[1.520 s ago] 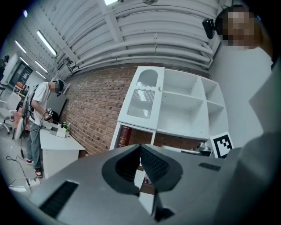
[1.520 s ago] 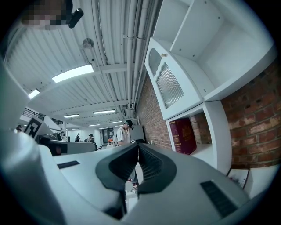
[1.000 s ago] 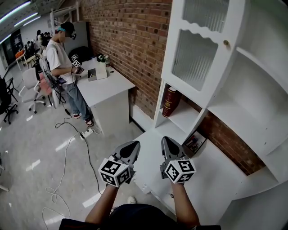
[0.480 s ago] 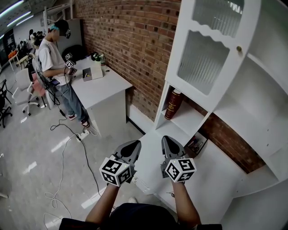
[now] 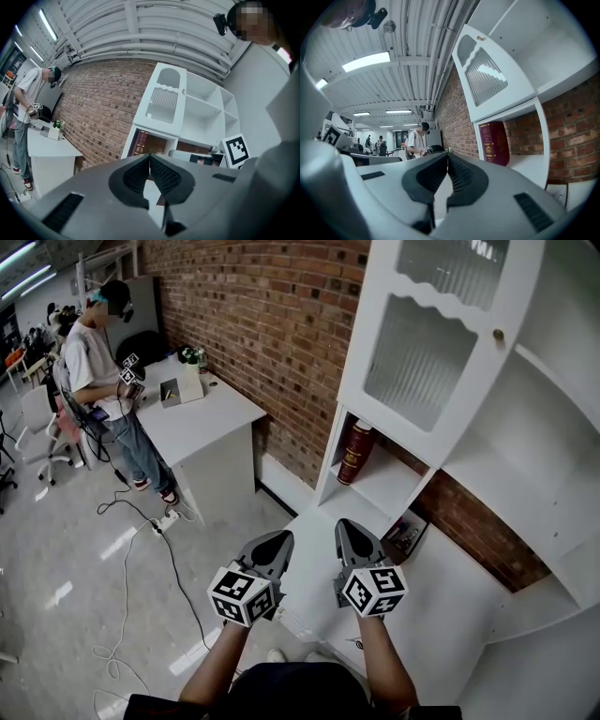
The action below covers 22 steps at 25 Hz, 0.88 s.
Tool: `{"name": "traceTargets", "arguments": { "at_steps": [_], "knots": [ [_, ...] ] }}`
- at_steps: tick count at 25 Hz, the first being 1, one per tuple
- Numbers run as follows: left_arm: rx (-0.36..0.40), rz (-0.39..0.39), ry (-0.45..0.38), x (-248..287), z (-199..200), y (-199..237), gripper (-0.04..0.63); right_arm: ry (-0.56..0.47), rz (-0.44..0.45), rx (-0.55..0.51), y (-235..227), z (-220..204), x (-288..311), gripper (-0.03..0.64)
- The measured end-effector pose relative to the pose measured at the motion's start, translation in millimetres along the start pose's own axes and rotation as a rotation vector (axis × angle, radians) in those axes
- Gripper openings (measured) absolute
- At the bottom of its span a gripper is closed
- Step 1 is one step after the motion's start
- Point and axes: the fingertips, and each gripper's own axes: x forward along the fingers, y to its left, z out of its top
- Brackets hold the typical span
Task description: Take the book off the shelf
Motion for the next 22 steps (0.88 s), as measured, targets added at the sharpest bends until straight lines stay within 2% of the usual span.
{"name": "traceTargets", "arguments": {
  "at_steps": [13, 22],
  "knots": [
    [0.01, 0.007, 0.012, 43.2, -4.3, -8.1, 0.017, -0.001, 0.023, 0.009, -33.2, 5.4, 17.1, 0.018],
    [0.007, -0.009, 0.023, 90.4, -9.0, -7.7, 0.017, 0.009, 0.004, 0.01, -73.2, 5.6, 29.7, 0.018]
  ]
}}
